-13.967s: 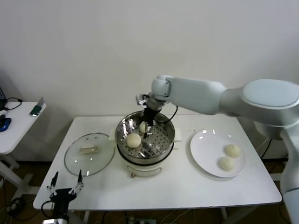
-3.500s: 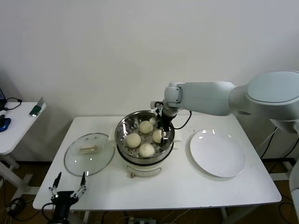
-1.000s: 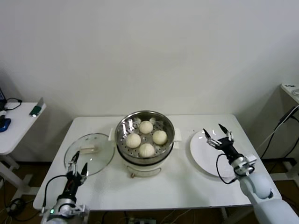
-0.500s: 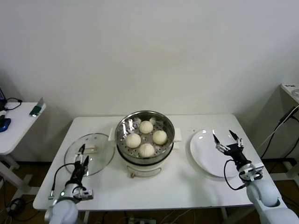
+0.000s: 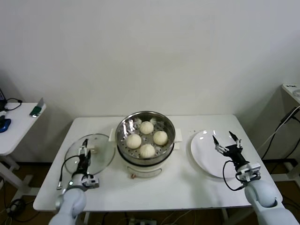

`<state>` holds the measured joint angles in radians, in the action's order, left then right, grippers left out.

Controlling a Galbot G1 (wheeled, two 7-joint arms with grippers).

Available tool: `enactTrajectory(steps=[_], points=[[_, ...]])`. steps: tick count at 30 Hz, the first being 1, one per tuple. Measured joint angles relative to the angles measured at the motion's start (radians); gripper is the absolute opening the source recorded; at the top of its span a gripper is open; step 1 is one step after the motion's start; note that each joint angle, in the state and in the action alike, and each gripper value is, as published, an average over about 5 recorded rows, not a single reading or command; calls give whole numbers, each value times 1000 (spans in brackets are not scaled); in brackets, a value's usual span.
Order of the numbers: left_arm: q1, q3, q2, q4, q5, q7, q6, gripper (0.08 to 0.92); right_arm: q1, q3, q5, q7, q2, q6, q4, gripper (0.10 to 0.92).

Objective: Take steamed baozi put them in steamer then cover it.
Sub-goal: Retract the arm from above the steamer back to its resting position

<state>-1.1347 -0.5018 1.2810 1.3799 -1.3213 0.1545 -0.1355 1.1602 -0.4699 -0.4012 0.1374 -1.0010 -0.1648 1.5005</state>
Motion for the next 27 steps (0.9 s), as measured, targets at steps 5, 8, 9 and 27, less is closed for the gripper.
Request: enactTrajectory(steps=[5,8,9,27], points=[[36,10,9,-37,-6,0,-18,823,-3,1,19,-2,-9,0,-8,823],[55,14,10,-56,-6,1,-29,823,-5,3,28,-2,-14,0,-10,823],[61,15,10,-63,-5,2,-32,823,-5,4,31,-3,-16,0,-11,823],[116,30,13,-130,20,-10,-50,559,-6,-1,73,-1,-40,-7,-35,823]])
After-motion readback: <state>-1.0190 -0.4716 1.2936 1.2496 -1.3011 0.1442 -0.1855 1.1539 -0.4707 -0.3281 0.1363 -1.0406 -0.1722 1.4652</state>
